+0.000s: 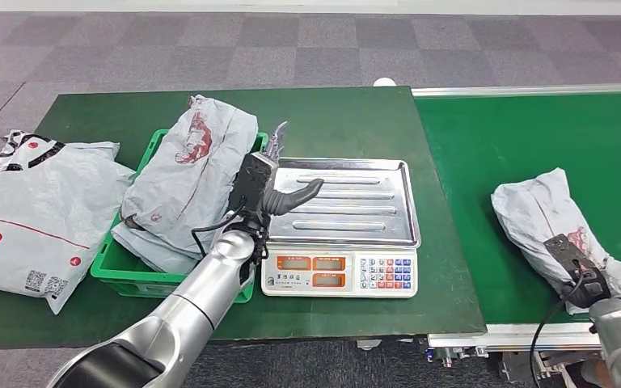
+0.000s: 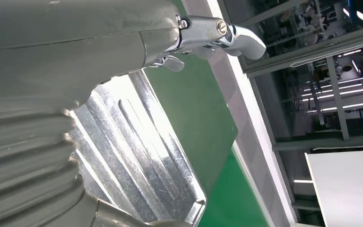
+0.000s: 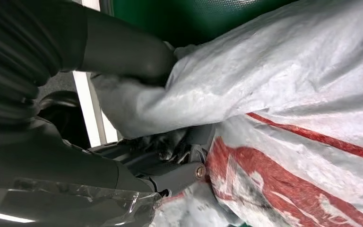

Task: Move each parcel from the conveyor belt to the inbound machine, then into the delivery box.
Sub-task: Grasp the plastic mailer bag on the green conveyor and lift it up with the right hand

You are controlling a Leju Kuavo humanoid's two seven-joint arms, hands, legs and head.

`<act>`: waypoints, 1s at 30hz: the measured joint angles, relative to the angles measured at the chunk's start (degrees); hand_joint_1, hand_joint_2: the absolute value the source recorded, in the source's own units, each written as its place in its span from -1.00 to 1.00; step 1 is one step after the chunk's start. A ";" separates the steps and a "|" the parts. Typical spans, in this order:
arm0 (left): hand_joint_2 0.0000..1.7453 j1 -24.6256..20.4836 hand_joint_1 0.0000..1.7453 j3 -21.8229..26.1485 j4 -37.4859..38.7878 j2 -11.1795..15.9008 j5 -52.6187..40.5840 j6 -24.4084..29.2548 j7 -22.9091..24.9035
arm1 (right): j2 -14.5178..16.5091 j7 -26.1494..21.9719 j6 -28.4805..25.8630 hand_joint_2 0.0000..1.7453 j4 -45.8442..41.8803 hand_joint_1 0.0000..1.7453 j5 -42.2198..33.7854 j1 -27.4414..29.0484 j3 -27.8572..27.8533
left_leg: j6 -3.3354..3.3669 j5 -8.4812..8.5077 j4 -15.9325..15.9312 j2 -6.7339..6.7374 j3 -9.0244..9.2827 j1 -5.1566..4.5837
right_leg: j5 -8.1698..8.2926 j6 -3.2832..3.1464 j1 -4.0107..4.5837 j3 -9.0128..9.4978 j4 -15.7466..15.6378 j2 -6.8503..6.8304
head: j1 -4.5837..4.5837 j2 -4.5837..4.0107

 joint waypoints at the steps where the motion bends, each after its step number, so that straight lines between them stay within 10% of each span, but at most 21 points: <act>1: 1.00 0.01 -1.00 0.09 -0.05 0.03 -0.01 0.02 0.04 | 0.02 -0.05 0.03 1.00 0.00 1.00 0.04 -0.04 0.00 | 0.00 0.00 0.00 -0.01 0.00 0.00 | 0.00 0.00 0.01 0.01 0.00 -0.01 | 0.00 0.00; 17: 1.00 0.06 -1.00 0.35 -0.52 0.15 -0.51 0.48 0.72 | 0.73 -3.79 -1.44 1.00 -0.03 1.00 -0.12 0.18 -0.01 | 0.03 -0.02 0.00 -0.07 0.00 0.00 | -0.02 0.02 0.00 0.05 0.00 -0.08 | 0.00 0.00; 30: 1.00 -0.83 -1.00 0.66 -0.60 -0.05 -3.93 2.05 1.44 | 9.39 -18.21 -32.94 1.00 -21.32 1.00 3.08 7.93 2.90 | -0.04 0.03 -0.05 -0.07 0.01 0.01 | -0.02 -0.03 0.00 -0.02 0.04 -0.05 | -0.01 0.00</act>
